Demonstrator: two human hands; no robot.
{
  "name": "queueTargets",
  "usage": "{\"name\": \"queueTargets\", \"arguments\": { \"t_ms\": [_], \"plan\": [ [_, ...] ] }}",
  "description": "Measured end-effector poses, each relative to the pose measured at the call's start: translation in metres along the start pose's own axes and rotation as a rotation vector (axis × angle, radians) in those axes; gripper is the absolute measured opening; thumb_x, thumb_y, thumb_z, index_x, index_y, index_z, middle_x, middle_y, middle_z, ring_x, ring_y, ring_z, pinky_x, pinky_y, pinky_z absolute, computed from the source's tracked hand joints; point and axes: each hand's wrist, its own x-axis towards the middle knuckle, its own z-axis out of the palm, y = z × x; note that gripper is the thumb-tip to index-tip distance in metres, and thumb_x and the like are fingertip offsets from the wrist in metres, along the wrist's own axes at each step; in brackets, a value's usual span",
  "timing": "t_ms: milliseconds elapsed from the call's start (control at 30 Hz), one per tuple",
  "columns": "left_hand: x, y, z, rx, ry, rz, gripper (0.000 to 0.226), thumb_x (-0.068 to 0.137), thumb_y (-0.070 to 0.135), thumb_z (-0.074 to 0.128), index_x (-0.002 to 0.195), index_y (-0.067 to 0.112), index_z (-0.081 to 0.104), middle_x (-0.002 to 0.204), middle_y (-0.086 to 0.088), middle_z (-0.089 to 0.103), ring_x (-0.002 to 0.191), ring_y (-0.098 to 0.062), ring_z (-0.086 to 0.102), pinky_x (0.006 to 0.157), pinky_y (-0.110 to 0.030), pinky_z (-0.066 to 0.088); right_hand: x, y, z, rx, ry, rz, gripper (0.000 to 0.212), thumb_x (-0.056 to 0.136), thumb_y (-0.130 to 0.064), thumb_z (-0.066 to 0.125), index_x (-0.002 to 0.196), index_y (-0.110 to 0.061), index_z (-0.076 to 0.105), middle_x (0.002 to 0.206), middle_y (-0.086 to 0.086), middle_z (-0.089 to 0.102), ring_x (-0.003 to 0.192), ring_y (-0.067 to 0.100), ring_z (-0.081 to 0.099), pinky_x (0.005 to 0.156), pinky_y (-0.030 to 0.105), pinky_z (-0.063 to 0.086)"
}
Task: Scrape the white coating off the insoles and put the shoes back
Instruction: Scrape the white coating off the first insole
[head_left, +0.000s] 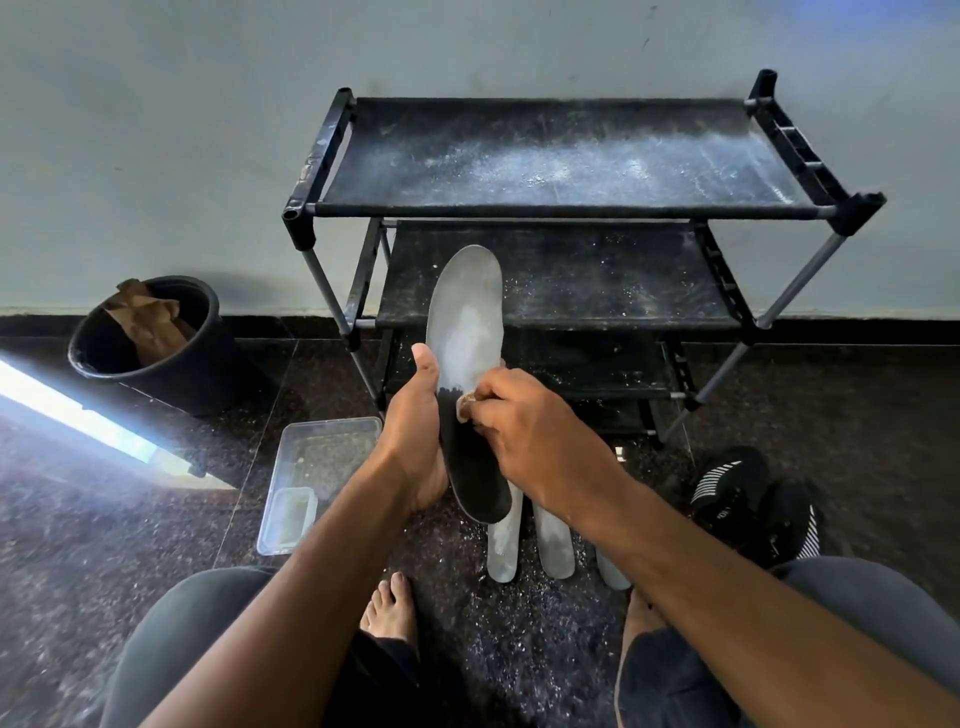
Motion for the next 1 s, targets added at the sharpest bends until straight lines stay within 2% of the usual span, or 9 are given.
{"name": "queueTargets", "arguments": {
  "t_ms": [100,133,300,500,567,667,733,833,1000],
  "plan": [
    [-0.005,0.001,0.003,-0.011,-0.032,0.006,0.078,0.105,0.066,0.025,0.136,0.004,0.061,0.128,-0.025,0.069,0.111,-0.035,0.072,0.077,-0.047,0.064,0.003,0.009,-0.006,-0.084,0.007,0.040,0.015,0.093,-0.001,0.062,0.101,-0.006,0.074,0.100,-0.004,0.054,0.091,0.009,0.048,0.078,0.025,0.053],
    [-0.007,0.000,0.004,-0.010,-0.037,0.004,0.077,0.105,0.065,0.025,0.136,0.005,0.062,0.127,-0.025,0.070,0.109,-0.034,0.073,0.075,-0.047,0.064,0.004,0.009,-0.007,-0.110,0.011,0.042,0.016,0.091,0.002,0.063,0.100,-0.006,0.074,0.100,-0.004,0.053,0.090,0.009,0.046,0.078,0.023,0.052],
    [-0.003,-0.003,0.001,0.049,0.002,-0.003,0.079,0.102,0.069,0.032,0.133,0.004,0.065,0.126,-0.022,0.071,0.115,-0.033,0.071,0.094,-0.044,0.058,-0.002,-0.012,-0.001,-0.093,-0.068,-0.037,0.022,0.083,0.008,0.061,0.096,-0.006,0.072,0.102,0.000,0.057,0.097,0.016,0.049,0.086,0.031,0.052],
    [-0.006,-0.003,0.006,0.011,-0.068,-0.009,0.073,0.105,0.064,0.026,0.136,0.009,0.062,0.126,-0.023,0.071,0.110,-0.033,0.073,0.074,-0.048,0.063,0.005,0.012,-0.009,-0.182,-0.009,0.068,0.026,0.077,-0.003,0.078,0.101,-0.013,0.072,0.105,-0.007,0.055,0.096,0.006,0.040,0.086,0.014,0.042],
    [-0.006,-0.003,0.005,0.005,-0.073,-0.008,0.073,0.105,0.064,0.028,0.134,0.007,0.063,0.126,-0.022,0.071,0.112,-0.032,0.072,0.083,-0.045,0.062,0.002,0.003,-0.004,-0.185,-0.016,0.037,0.021,0.081,0.000,0.071,0.099,-0.011,0.072,0.103,-0.005,0.056,0.096,0.008,0.042,0.088,0.014,0.043],
    [-0.004,-0.003,0.002,0.037,-0.052,-0.004,0.076,0.104,0.066,0.030,0.135,0.005,0.063,0.126,-0.022,0.071,0.115,-0.033,0.071,0.090,-0.044,0.059,-0.001,-0.005,-0.003,-0.080,-0.037,0.008,0.015,0.088,0.002,0.063,0.095,-0.008,0.073,0.098,-0.002,0.059,0.096,0.012,0.047,0.086,0.025,0.050],
    [-0.002,-0.004,0.002,0.045,-0.051,0.005,0.075,0.103,0.067,0.030,0.136,0.008,0.062,0.127,-0.024,0.070,0.114,-0.038,0.070,0.086,-0.055,0.061,0.002,0.006,-0.009,-0.110,-0.004,0.049,0.014,0.086,0.000,0.067,0.097,-0.007,0.073,0.099,-0.001,0.060,0.095,0.012,0.047,0.084,0.028,0.051],
    [-0.004,-0.004,0.004,0.089,-0.040,-0.002,0.077,0.099,0.071,0.030,0.132,0.011,0.065,0.128,-0.027,0.068,0.119,-0.049,0.065,0.093,-0.075,0.050,0.008,0.020,-0.014,-0.086,0.086,0.144,0.017,0.083,0.006,0.068,0.095,-0.006,0.073,0.099,0.002,0.060,0.094,0.017,0.050,0.082,0.037,0.053],
    [0.004,-0.006,-0.005,0.194,0.054,0.070,0.077,0.100,0.071,0.035,0.126,0.007,0.070,0.124,-0.024,0.071,0.113,-0.036,0.071,0.099,-0.053,0.056,-0.001,-0.001,-0.003,-0.018,0.011,0.057,0.015,0.090,0.001,0.063,0.096,-0.006,0.075,0.097,-0.001,0.062,0.096,0.012,0.050,0.085,0.024,0.049]
  ]
}}
